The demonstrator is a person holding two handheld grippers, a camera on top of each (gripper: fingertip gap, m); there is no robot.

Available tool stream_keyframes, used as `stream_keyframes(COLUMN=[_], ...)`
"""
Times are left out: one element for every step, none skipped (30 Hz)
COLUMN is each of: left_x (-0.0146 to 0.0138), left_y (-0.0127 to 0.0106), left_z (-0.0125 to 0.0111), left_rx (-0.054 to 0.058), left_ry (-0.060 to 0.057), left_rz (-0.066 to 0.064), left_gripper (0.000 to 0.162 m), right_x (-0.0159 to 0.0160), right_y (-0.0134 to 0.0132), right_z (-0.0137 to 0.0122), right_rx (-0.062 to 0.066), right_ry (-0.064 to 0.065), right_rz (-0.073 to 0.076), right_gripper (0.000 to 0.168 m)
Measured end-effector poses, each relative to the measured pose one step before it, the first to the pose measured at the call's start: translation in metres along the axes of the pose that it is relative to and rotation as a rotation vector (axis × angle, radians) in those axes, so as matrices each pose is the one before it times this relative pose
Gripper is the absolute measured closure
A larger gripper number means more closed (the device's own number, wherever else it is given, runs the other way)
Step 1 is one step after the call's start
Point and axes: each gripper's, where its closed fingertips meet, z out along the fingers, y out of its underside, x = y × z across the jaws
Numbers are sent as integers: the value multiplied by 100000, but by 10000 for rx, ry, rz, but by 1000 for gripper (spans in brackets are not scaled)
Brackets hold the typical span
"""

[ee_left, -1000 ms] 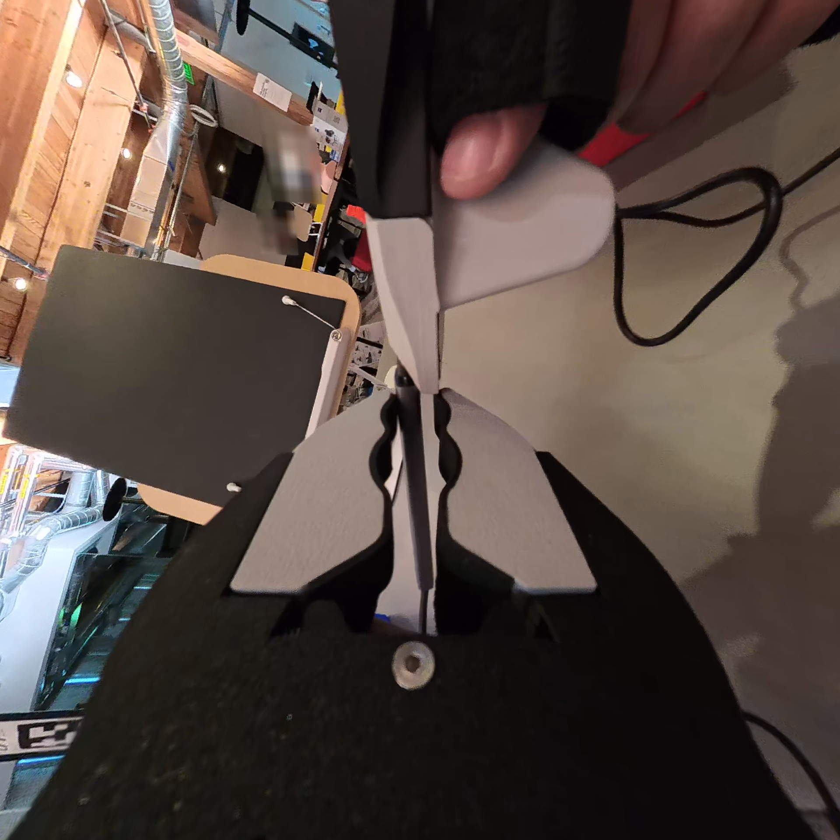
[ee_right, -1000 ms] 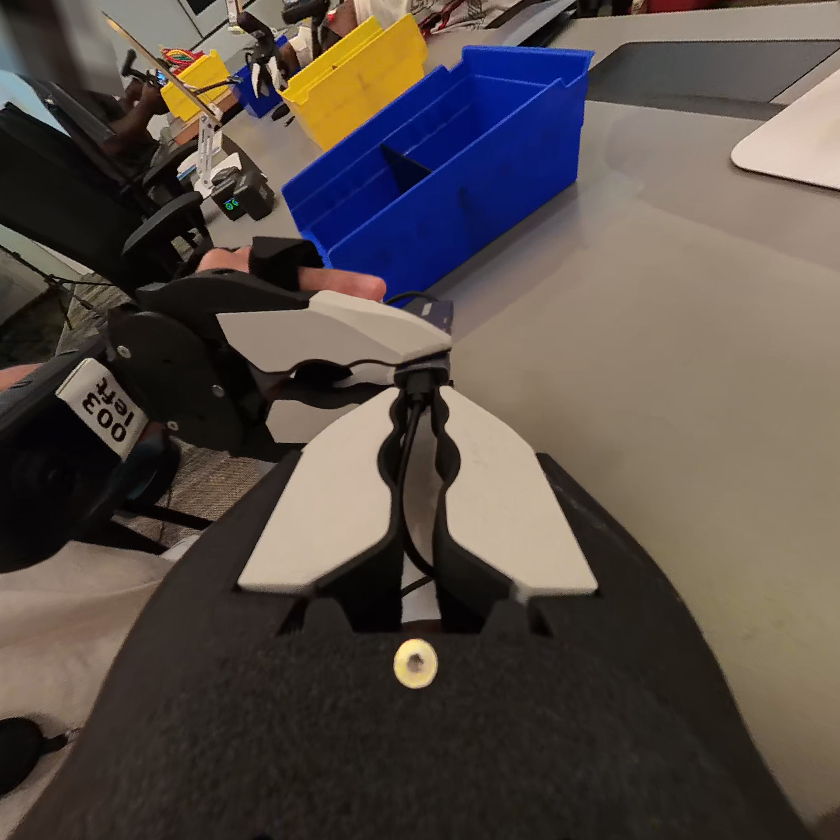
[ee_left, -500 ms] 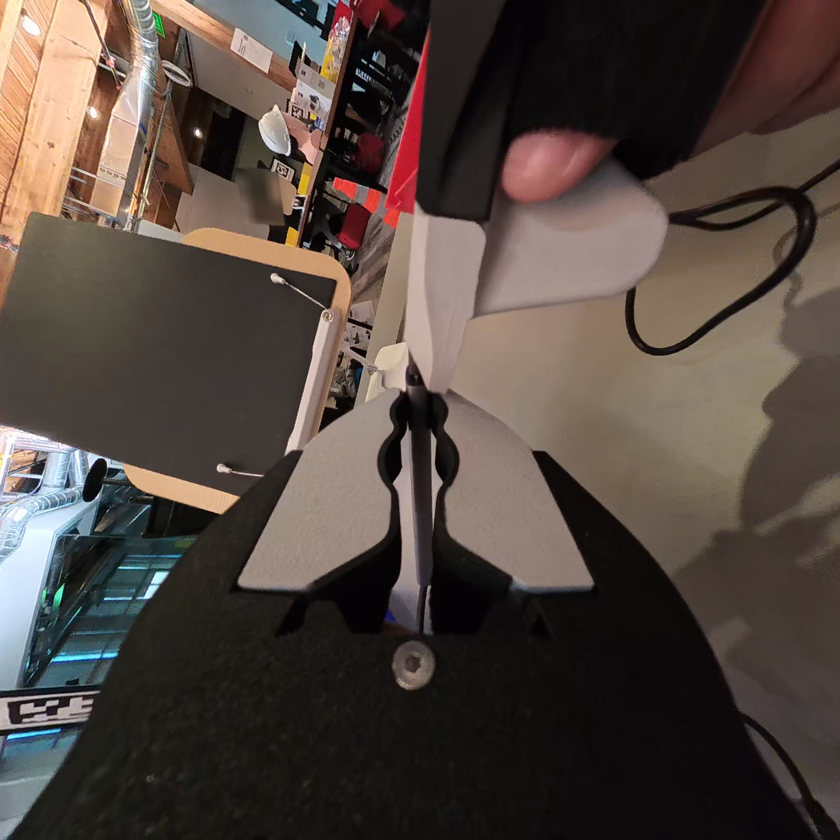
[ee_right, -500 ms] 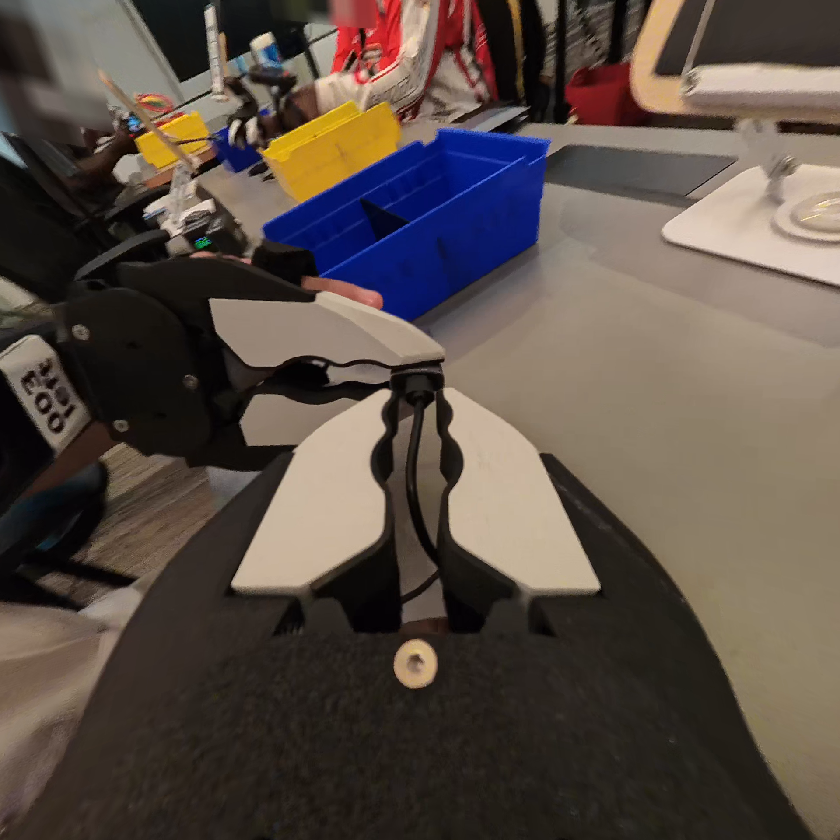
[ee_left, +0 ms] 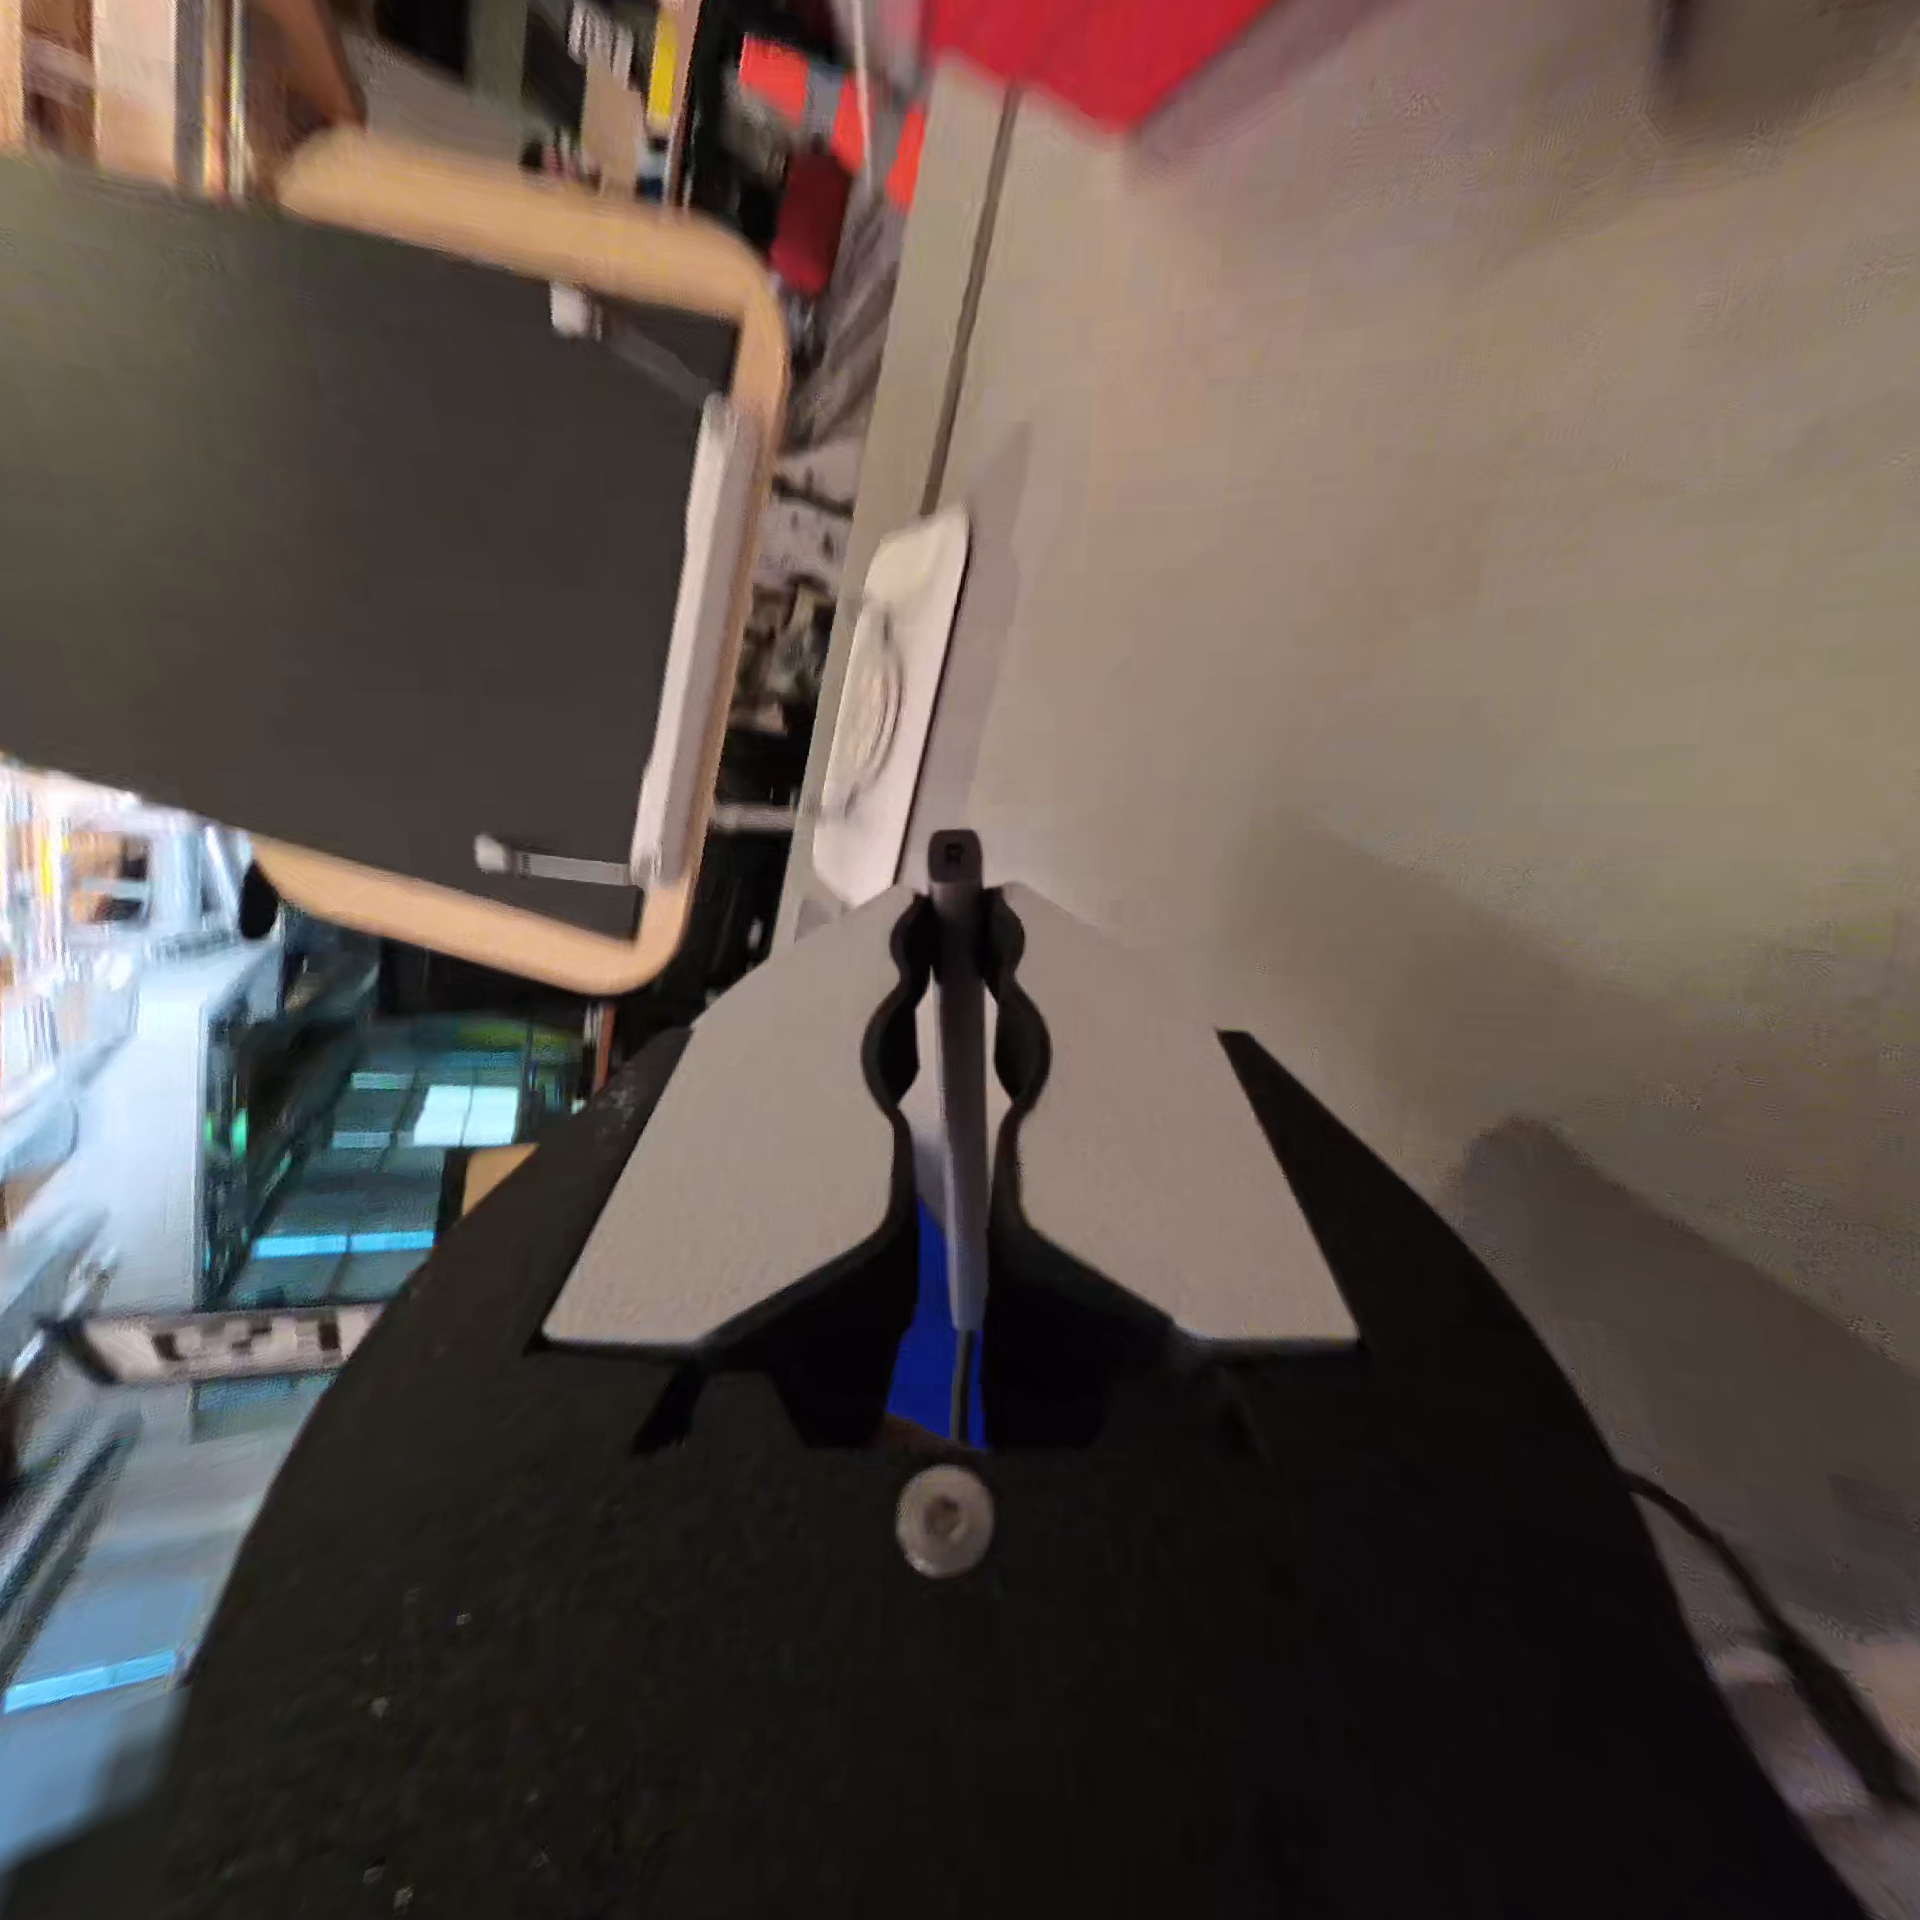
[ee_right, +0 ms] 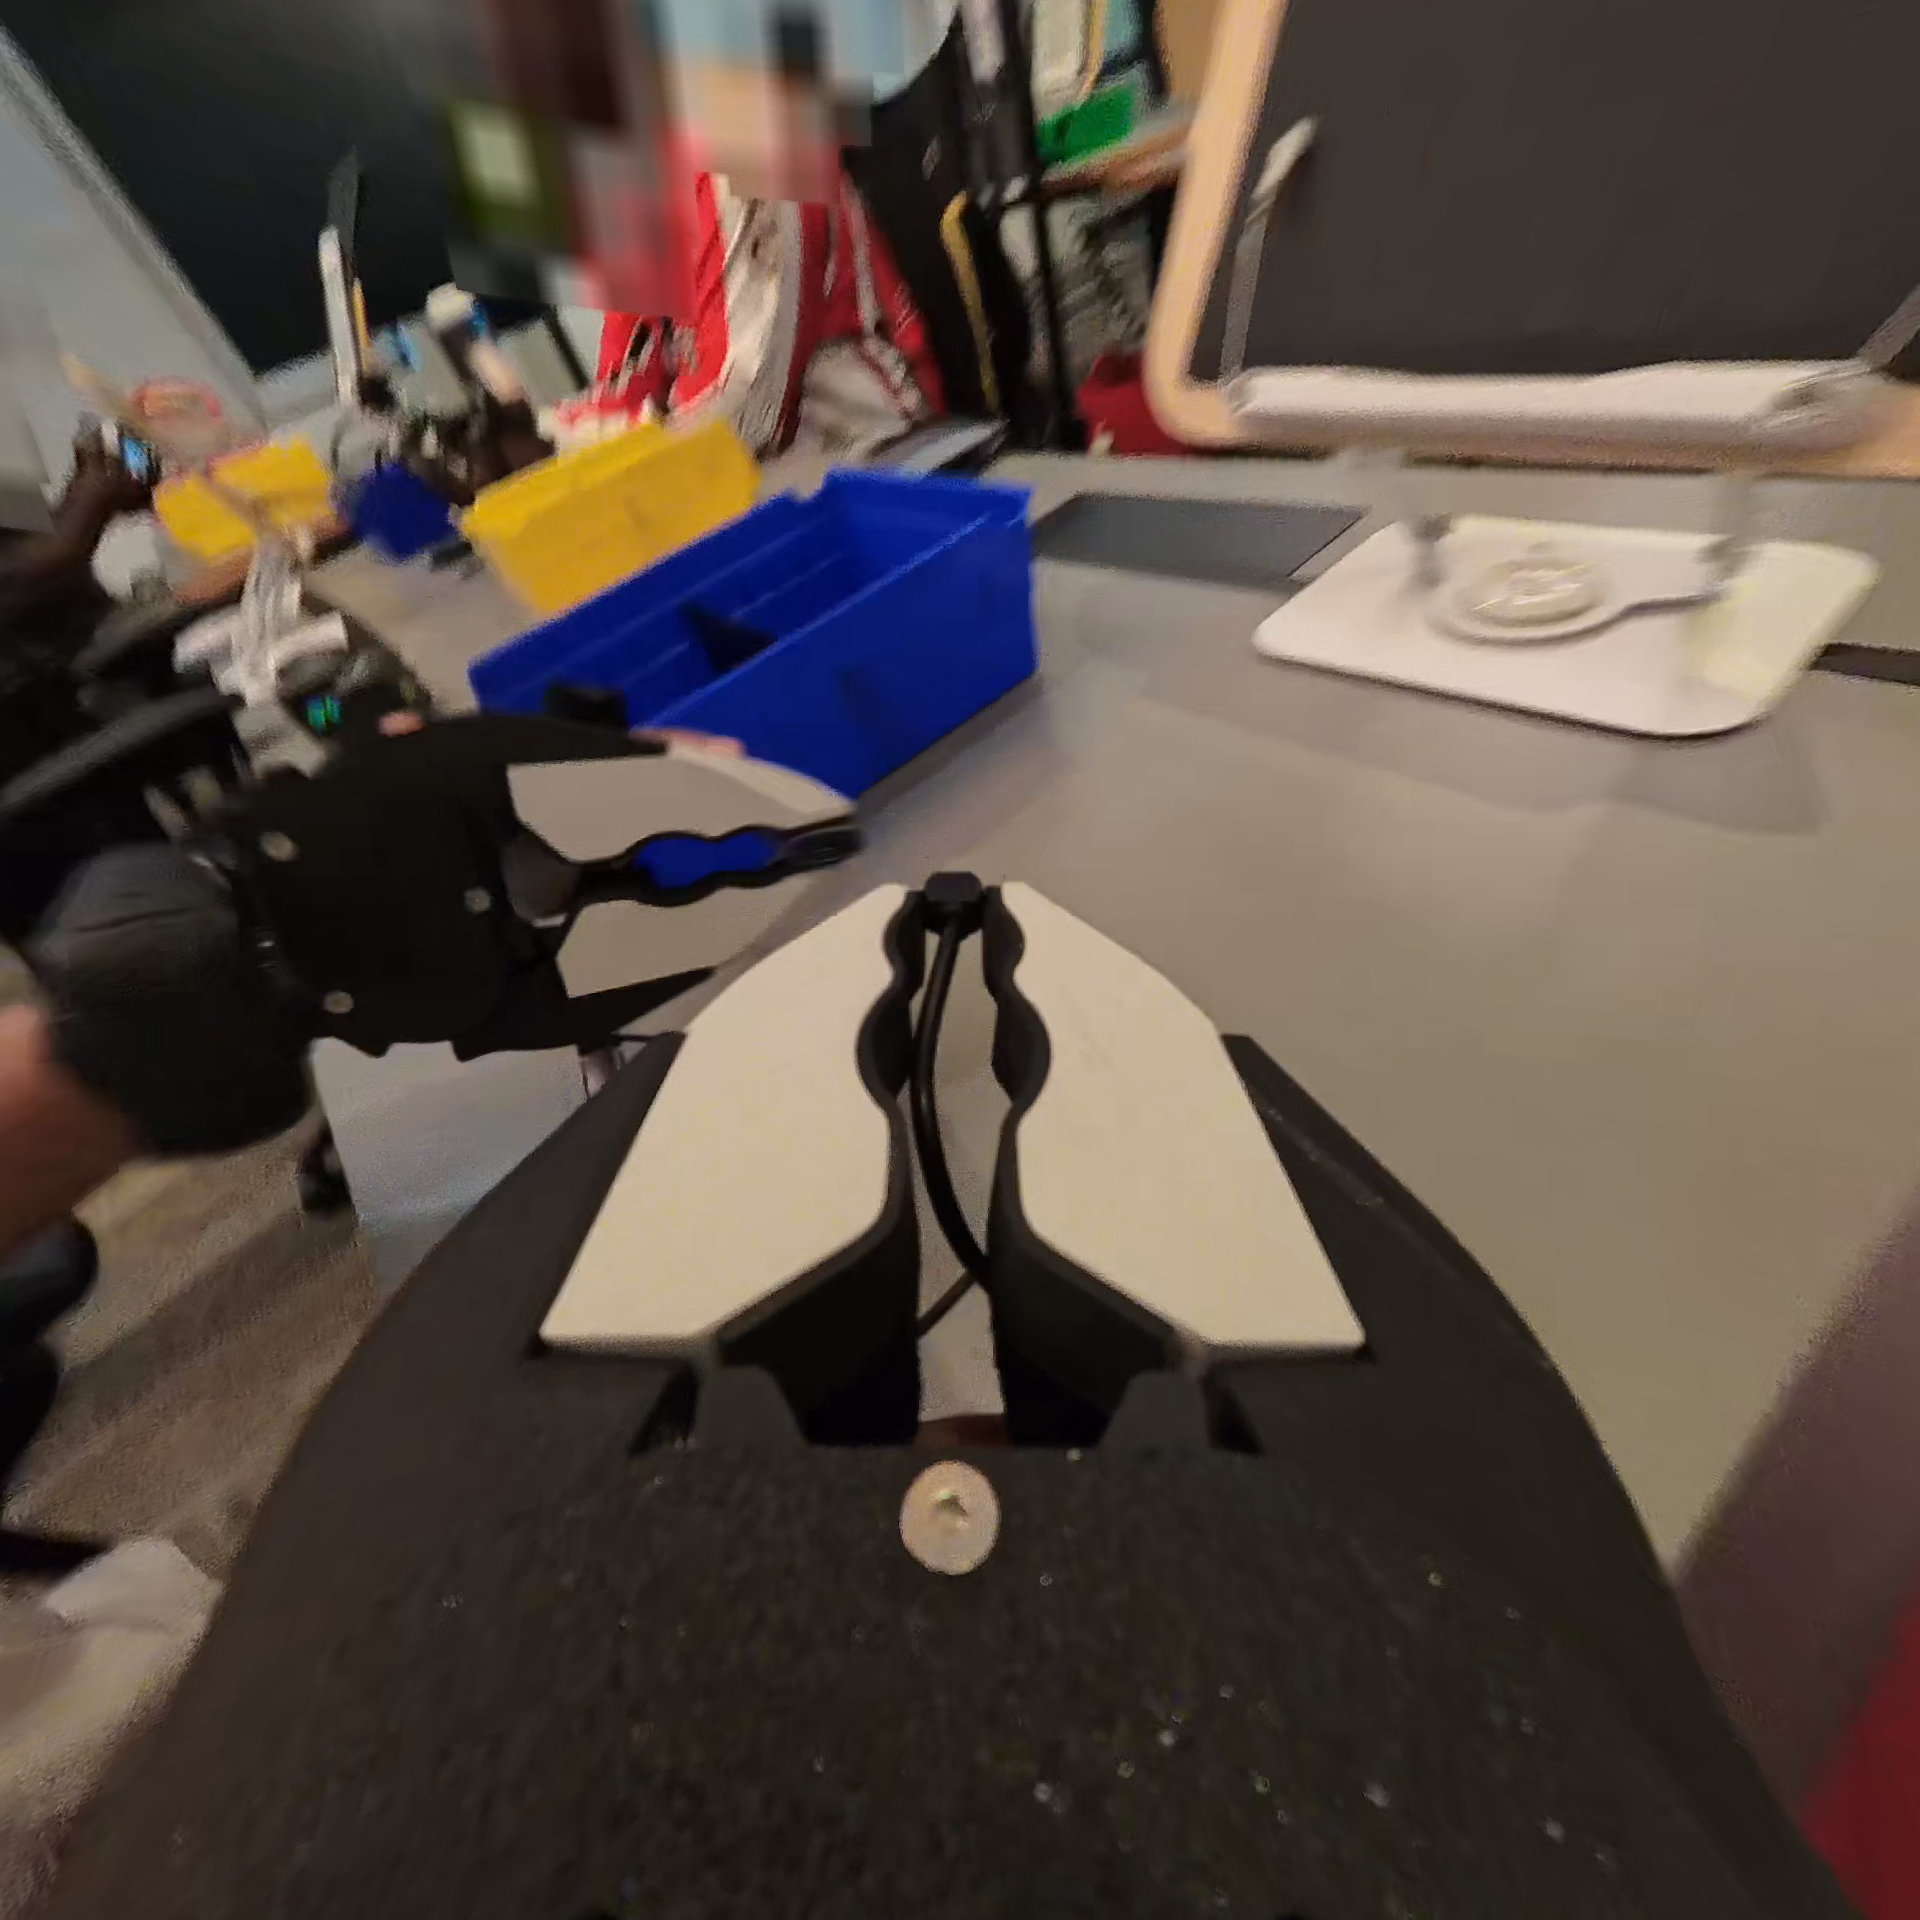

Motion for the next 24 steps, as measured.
stream_keyframes(left_x=[-279, -177, -10, 72, -54, -181, -179, -61, 104, 237, 378, 515, 637, 744, 803, 849, 841, 803, 660, 420, 149, 0, -66, -109], left_y=[719, -662, -1130, -1099, -769, -495, -357, -337, -400, -434, -320, -118, 54, 193, 253, 301, 300, 281, 244, 170, 89, -14, -77, -126], left_z=[-447, -726, -506, -221, -19, 39, 32, 3, -63, -104, -121, -112, -131, -185, -236, -294, -353, -372, -330, -269, -204, -132, -48, -4], left_rx=[177, 425, 289, 216, 123, 102, 105, 145, 212, 240, 168, 43, -31, -43, -37, -25, -15, -12, -22, -28, -7, 34, 63, 82], left_ry=[114, 168, 117, 43, -43, -58, -20, 64, 112, 104, 77, 58, 41, 36, 43, 59, 79, 118, 119, 52, -18, -22, 13, 29], left_rz=[-366, -317, -155, -25, -64, -228, -390, -469, -471, -409, -300, -152, -12, 36, -14, -95, -160, -156, -64, 49, 107, 89, 23, -48], left_gripper=[152, 153, 153, 153, 153, 153, 153, 153, 153, 153, 153, 153, 153, 153, 153, 153, 153, 153, 153, 153, 153, 153, 153, 153], right_x=[1273, 734, 197, -149, -157, -173, -407, -826, -1048, -751, -516, -516, -509, -438, -272, -40, 218, 420, 532, 518, 451, 595, 651, 493], right_y=[-1118, -646, -254, -298, -520, -633, -694, -630, -625, -796, -733, -763, -1042, -1057, -780, -398, 135, 762, 1376, 1946, 2369, 2646, 2724, 2527], right_z=[-1398, -1116, -807, -608, -476, -342, -204, -41, 55, 82, 69, -37, -270, -527, -732, -922, -1048, -1075, -993, -809, -556, -307, -55, 195], right_rx=[297, -17, -173, -20, 153, 193, 197, 117, 76, 167, 38, -68, 58, 88, -21, -103, -170, -272, -348, -394, -412, -432, -492, -462], right_ry=[56, -80, -243, -317, -201, -109, -204, -458, -561, -290, -105, -111, -69, -19, 59, 174, 301, 395, 428, 376, 307, 424, 480, 371], right_rz=[263, 57, 12, 76, 100, 102, 129, 168, 142, -6, -193, -308, -374, -441, -445, -401, -327, -169, 12, 185, 322, 409, 396, 263], right_gripper=[158, 158, 158, 158, 158, 158, 158, 158, 158, 158, 158, 158, 158, 158, 158, 158, 158, 158, 158, 158, 158, 158, 158, 158])
